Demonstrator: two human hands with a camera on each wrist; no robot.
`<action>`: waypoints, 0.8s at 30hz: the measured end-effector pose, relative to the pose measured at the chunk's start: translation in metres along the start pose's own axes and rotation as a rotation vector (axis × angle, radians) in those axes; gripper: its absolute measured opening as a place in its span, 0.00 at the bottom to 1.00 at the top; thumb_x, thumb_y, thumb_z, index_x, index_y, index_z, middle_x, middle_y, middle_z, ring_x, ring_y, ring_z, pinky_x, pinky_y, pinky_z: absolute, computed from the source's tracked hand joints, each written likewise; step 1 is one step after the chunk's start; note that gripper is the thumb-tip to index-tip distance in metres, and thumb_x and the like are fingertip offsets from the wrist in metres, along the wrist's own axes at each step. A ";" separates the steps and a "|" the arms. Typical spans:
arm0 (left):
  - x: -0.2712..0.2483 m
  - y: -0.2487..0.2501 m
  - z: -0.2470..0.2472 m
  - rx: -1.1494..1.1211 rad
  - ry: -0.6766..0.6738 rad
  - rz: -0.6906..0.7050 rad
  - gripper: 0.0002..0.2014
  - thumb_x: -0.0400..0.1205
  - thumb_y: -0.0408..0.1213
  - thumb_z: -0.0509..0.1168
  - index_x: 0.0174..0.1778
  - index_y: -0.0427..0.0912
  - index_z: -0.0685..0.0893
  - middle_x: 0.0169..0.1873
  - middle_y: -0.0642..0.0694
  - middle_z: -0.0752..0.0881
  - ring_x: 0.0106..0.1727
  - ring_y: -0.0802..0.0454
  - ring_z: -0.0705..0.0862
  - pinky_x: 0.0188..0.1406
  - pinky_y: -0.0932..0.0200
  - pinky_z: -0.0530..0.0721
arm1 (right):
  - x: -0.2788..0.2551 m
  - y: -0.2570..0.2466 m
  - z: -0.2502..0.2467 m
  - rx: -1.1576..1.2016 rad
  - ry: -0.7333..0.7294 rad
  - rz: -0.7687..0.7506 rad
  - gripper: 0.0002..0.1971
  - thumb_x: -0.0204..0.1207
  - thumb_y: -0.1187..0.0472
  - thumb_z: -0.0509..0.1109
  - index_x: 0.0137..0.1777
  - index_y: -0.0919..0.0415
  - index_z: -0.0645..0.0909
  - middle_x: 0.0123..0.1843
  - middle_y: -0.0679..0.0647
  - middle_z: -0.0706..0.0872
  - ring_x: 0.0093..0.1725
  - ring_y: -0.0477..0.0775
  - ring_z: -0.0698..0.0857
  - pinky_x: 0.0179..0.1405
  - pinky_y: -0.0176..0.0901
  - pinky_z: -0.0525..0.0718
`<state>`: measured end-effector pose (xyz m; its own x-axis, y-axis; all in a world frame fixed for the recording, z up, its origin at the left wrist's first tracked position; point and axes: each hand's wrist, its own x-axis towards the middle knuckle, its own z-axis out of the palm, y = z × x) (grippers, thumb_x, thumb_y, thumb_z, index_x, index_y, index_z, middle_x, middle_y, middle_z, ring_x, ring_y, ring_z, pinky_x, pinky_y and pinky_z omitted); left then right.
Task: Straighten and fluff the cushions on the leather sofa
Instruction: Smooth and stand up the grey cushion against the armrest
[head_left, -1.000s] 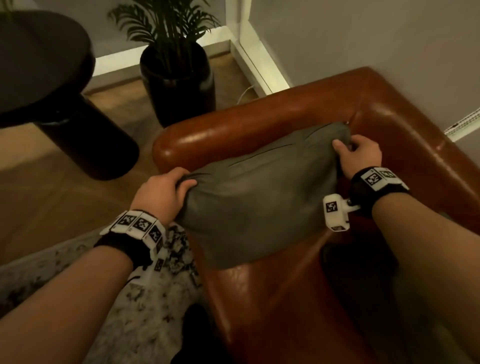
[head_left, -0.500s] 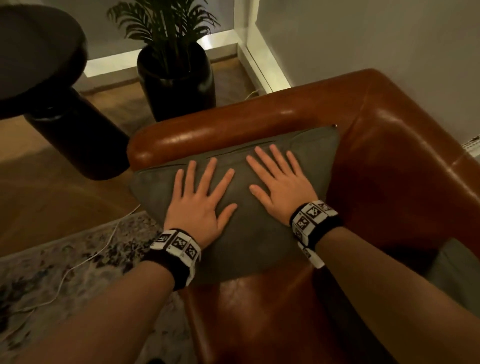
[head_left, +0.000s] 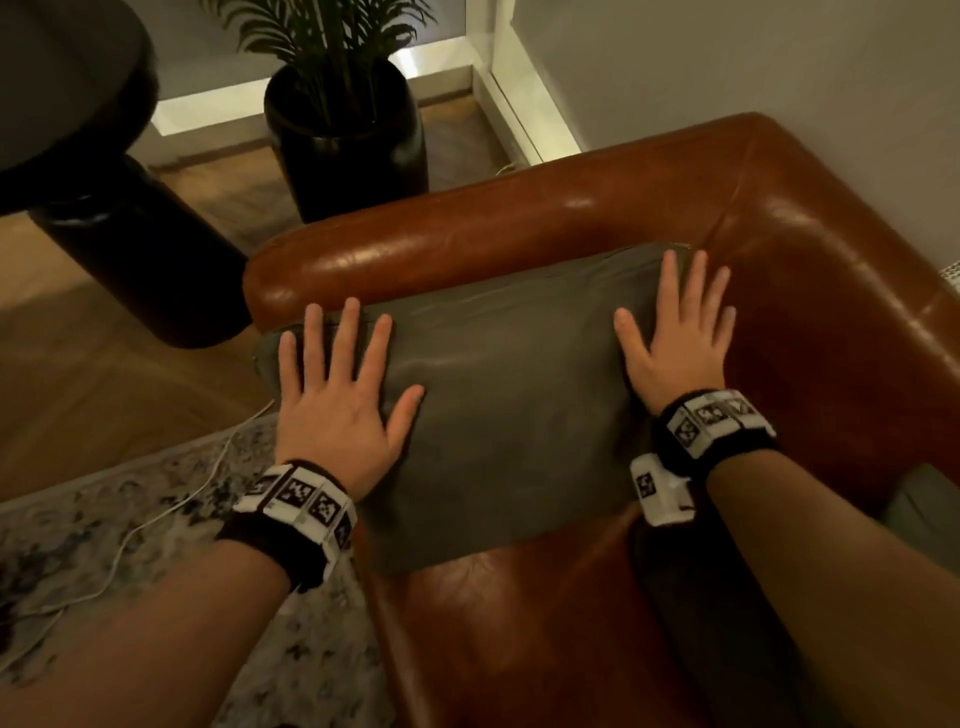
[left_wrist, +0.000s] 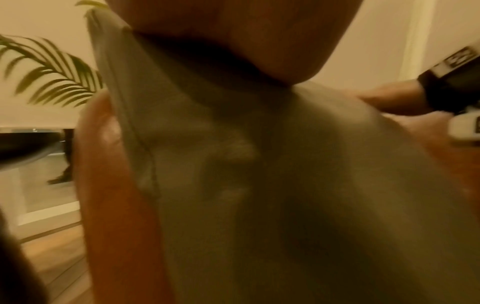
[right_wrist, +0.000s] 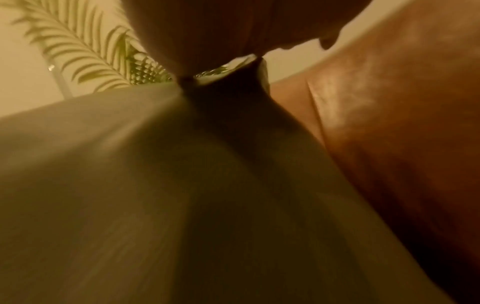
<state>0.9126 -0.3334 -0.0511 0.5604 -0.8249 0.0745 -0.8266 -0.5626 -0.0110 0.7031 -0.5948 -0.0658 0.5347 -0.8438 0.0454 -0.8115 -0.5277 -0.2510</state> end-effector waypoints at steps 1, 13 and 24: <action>-0.006 0.009 -0.002 -0.011 0.033 0.048 0.35 0.84 0.61 0.48 0.86 0.47 0.57 0.86 0.41 0.53 0.86 0.36 0.45 0.84 0.36 0.43 | -0.014 -0.005 0.001 0.006 0.023 -0.025 0.37 0.82 0.35 0.47 0.87 0.46 0.38 0.89 0.54 0.38 0.86 0.61 0.36 0.83 0.68 0.41; -0.005 -0.005 0.032 0.071 -0.003 0.100 0.37 0.82 0.69 0.46 0.86 0.59 0.49 0.87 0.47 0.46 0.86 0.37 0.43 0.82 0.33 0.41 | -0.011 -0.002 0.033 -0.224 -0.029 -0.365 0.33 0.84 0.36 0.43 0.87 0.43 0.43 0.89 0.48 0.46 0.88 0.54 0.44 0.84 0.65 0.45; -0.047 0.059 0.081 0.045 0.128 0.384 0.37 0.84 0.63 0.55 0.86 0.53 0.53 0.86 0.48 0.51 0.86 0.40 0.49 0.83 0.42 0.42 | -0.112 -0.055 0.094 0.047 0.076 -0.143 0.37 0.83 0.36 0.45 0.87 0.53 0.42 0.88 0.59 0.47 0.87 0.62 0.46 0.80 0.75 0.46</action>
<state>0.8416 -0.3320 -0.1362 0.1986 -0.9634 0.1799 -0.9699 -0.2196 -0.1053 0.7101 -0.4621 -0.1479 0.6230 -0.7665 0.1559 -0.7159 -0.6391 -0.2812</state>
